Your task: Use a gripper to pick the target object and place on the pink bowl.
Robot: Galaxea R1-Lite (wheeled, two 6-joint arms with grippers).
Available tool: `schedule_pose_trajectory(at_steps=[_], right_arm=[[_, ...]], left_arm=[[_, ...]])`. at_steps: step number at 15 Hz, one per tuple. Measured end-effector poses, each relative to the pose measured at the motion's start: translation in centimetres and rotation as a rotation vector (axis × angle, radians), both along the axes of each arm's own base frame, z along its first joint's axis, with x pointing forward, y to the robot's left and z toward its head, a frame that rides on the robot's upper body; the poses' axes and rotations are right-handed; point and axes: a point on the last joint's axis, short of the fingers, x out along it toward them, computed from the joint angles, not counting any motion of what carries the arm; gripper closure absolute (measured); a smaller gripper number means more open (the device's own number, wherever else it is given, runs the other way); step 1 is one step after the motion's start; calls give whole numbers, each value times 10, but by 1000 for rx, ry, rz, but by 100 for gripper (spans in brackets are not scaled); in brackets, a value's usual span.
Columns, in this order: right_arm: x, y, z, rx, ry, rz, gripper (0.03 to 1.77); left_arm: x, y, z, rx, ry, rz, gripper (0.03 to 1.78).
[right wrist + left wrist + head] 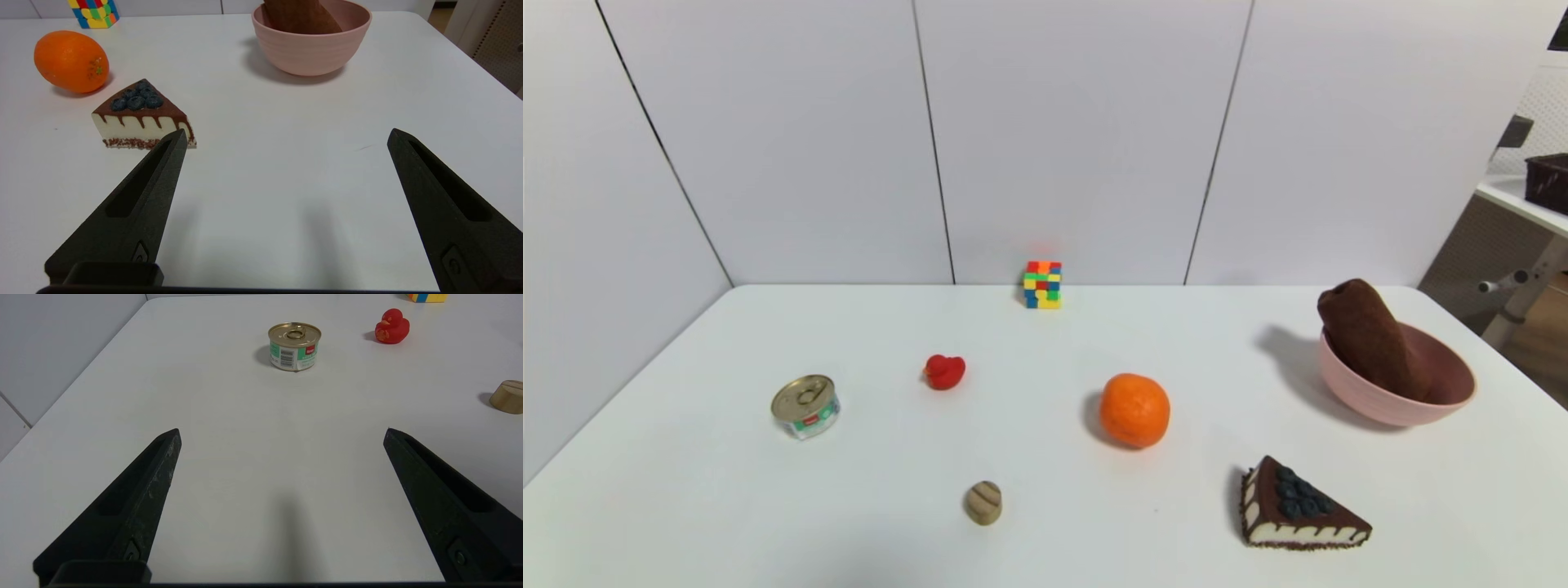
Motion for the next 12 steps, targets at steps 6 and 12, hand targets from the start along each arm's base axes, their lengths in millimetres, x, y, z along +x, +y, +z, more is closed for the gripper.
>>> schedule_pose_trajectory(at_steps=[6,12], right_arm=[[0,0,-1,0,1,0,11],[0,0,-1,0,1,-2,11]], left_arm=[[0,0,0,0,0,0,3],[0,0,0,0,0,0,3]])
